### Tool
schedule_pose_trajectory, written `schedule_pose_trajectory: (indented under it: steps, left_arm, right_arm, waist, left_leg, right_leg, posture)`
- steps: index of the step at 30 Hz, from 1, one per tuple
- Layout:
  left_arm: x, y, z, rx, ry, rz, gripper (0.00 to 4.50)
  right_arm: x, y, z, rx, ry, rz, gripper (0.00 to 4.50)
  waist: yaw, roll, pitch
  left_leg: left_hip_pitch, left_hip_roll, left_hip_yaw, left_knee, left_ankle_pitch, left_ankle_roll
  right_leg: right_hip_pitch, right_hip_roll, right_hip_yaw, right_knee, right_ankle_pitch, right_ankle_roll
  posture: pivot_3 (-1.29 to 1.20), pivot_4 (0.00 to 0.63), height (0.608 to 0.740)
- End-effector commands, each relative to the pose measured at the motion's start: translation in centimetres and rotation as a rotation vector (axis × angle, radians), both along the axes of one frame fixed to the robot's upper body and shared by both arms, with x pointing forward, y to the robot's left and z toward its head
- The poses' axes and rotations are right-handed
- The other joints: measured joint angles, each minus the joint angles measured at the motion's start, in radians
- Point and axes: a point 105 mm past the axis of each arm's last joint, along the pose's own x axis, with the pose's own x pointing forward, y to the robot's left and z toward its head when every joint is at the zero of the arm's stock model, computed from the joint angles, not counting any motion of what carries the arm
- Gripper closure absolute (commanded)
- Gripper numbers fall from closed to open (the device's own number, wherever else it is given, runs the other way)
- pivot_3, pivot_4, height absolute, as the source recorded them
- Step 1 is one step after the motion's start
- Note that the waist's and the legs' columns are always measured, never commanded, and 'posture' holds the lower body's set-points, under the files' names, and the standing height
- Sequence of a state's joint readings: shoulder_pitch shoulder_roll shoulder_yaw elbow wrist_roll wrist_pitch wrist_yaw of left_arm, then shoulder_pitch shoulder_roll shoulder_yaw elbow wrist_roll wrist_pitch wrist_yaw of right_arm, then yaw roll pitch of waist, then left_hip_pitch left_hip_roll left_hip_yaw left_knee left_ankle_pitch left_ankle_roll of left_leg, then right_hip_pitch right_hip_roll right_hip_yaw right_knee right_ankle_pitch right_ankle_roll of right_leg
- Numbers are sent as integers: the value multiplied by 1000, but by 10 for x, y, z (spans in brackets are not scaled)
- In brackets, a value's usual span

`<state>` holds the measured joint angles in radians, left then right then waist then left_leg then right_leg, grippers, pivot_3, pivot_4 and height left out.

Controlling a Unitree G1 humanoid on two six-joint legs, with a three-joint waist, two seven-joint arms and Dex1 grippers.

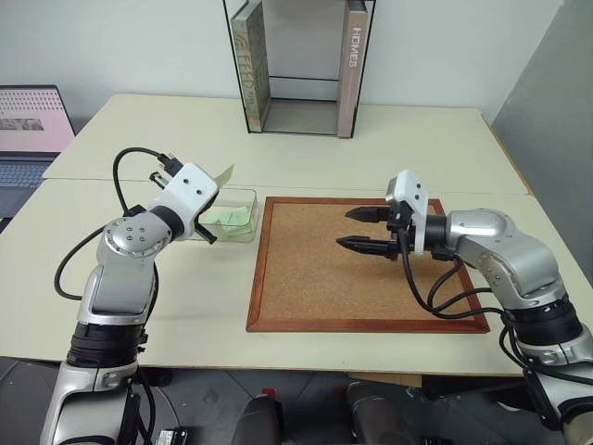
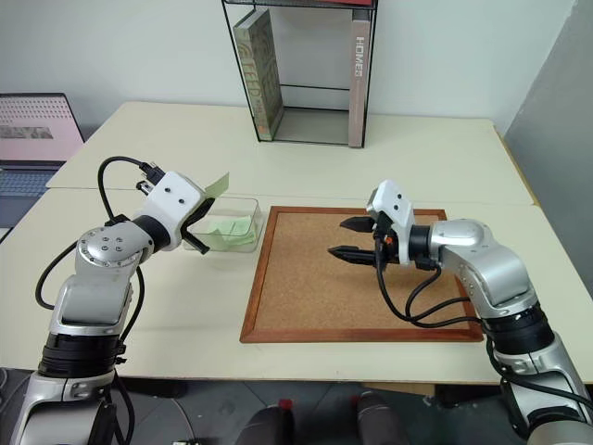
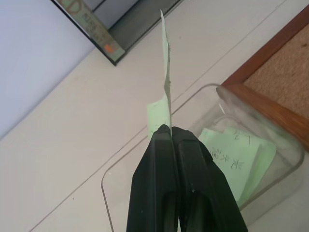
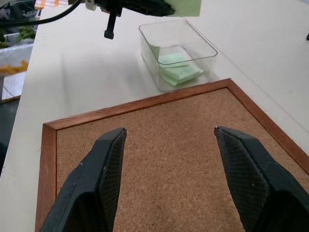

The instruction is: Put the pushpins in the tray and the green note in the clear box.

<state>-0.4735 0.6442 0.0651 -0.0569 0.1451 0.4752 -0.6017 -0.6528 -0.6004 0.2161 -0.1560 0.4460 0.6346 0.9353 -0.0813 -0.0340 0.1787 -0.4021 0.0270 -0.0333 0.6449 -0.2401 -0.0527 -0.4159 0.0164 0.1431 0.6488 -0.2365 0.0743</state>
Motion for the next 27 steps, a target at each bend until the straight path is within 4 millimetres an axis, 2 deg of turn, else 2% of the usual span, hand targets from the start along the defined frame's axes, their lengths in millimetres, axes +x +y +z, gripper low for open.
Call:
schedule_pose_trajectory:
  steps: [1, 3, 6, 19, 23, 25, 27]
  left_arm:
    - [2, 2, 10, 4, -16, -14, 4500]
    - [1, 2, 10, -17, -8, -18, 4500]
    - [-3, 4, 10, -11, 3, -14, 4047]
    - [-11, 7, 16, 17, 2, 12, 1633]
    - [-17, -1, 22, -9, -9, -25, 1633]
    - [-19, -12, 23, -73, 6, -52, 1633]
    - [-21, -30, 23, -111, 9, -115, 1633]
  right_arm:
    - [-1, 7, 12, -7, -66, 39, 1406]
    - [-1, 7, 12, -17, -71, 40, 1406]
    - [-2, 5, 12, -29, -76, 39, 1305]
    - [-1, 4, 15, -30, -80, 35, 1305]
    - [-4, 2, 17, -23, -89, 31, 1305]
    - [-5, -2, 20, -5, -100, 9, 1305]
    - [-8, -13, 26, 38, -131, -50, 1305]
  waist:
    - [0, 0, 0]
    - [0, 0, 0]
    - [0, 0, 0]
    - [-2, 0, 0]
    - [-2, 0, 0]
    - [-2, 0, 0]
    - [1, 0, 0]
  left_leg:
    - [0, 0, 0, 0, 0, 0]
    - [0, 0, 0, 0, 0, 0]
    - [0, 0, 0, 0, 0, 0]
    - [0, 0, 0, 1, 0, 0]
    - [0, 0, 0, 0, 0, 0]
    - [0, 0, 0, 0, 0, 0]
    - [0, 0, 0, 0, 0, 0]
  right_leg:
    - [0, 0, 0, 0, 0, 0]
    - [0, 0, 0, 0, 0, 0]
    - [0, 0, 0, 0, 0, 0]
    - [0, 0, 0, 1, 0, 0]
    - [0, 0, 0, 1, 0, 0]
    - [0, 0, 0, 1, 0, 0]
    - [0, 0, 0, 1, 0, 0]
  posture:
    - [0, 150, 740]
    - [0, 150, 740]
    - [0, 150, 740]
    - [0, 150, 740]
    - [0, 150, 740]
    - [0, 150, 740]
    - [0, 150, 740]
